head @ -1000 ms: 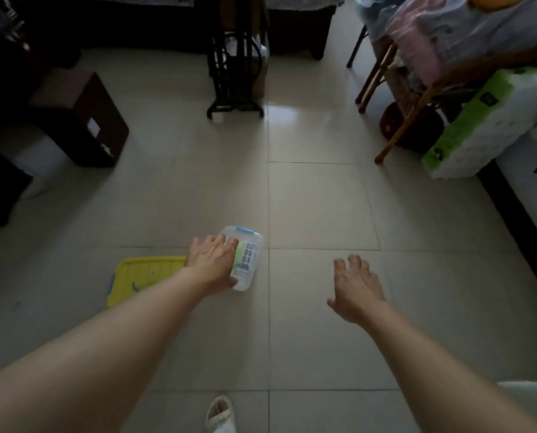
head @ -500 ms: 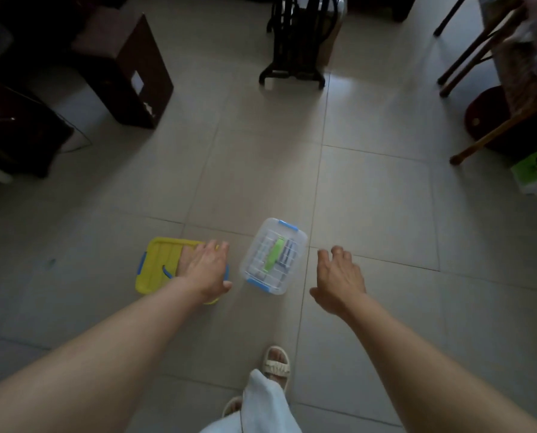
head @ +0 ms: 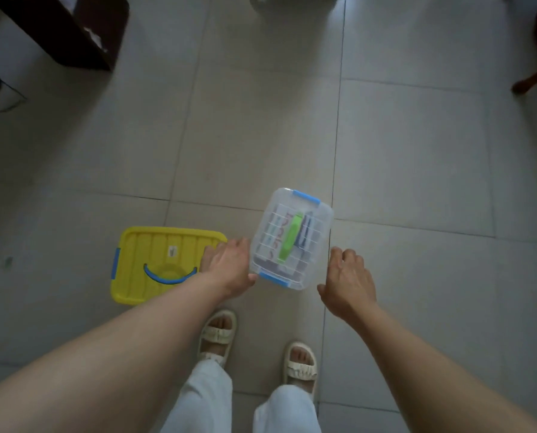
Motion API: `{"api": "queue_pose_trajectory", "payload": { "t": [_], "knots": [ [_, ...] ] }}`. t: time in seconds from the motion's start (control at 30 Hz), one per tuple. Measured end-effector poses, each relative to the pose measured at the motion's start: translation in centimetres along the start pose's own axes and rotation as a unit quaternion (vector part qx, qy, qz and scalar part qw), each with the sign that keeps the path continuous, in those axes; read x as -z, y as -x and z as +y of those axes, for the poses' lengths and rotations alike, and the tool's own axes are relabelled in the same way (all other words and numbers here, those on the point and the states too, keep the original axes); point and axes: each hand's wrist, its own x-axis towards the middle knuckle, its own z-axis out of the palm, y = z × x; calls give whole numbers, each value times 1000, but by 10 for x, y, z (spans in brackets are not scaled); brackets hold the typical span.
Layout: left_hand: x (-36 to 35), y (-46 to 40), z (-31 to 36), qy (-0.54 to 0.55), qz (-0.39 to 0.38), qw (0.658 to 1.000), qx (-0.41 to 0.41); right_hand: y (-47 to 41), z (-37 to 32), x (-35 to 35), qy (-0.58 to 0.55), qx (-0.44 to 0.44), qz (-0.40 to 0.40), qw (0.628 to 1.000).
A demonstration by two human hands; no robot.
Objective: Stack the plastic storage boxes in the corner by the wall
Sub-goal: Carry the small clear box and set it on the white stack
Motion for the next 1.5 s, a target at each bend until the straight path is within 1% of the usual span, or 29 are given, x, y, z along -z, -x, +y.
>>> {"api": "queue_pose_trajectory", "payload": {
  "t": [0.13,0.23,0.43,0.57,0.7,0.77,0.83,0.97,1.13,1.37,1.5],
  "knots": [
    [-31,-66,-2,-4,-13,999,-35,-47,-4,-44,-45,-50,-17,998],
    [-56,-111,0,1,-13,999,-46,-83,-5,-76,-74,-69,-19,995],
    [-107,-192,-7,69,-11,997,-20,-158,-2,-132,-147,-101,3,984],
    [-130,-230,-10,93,-15,996,-4,-199,4,-157,-225,-166,39,959],
    [-142,-251,-6,130,-6,991,22,-223,7,-170,-324,-205,46,923],
    [-143,-254,-3,139,-6,990,38,-227,9,-172,-342,-213,51,914],
    [-142,-255,-2,148,-5,988,45,-227,12,-172,-340,-214,61,914],
    [-126,-245,-1,148,-8,988,41,-215,17,-160,-341,-204,76,915],
    [-82,-195,14,135,-5,991,21,-164,26,-115,-344,-204,92,912],
    [12,-97,55,128,9,992,-10,-58,50,-12,-363,-219,116,898],
    [70,-34,82,108,24,993,-50,8,65,48,-368,-221,147,891]
  ]
}}
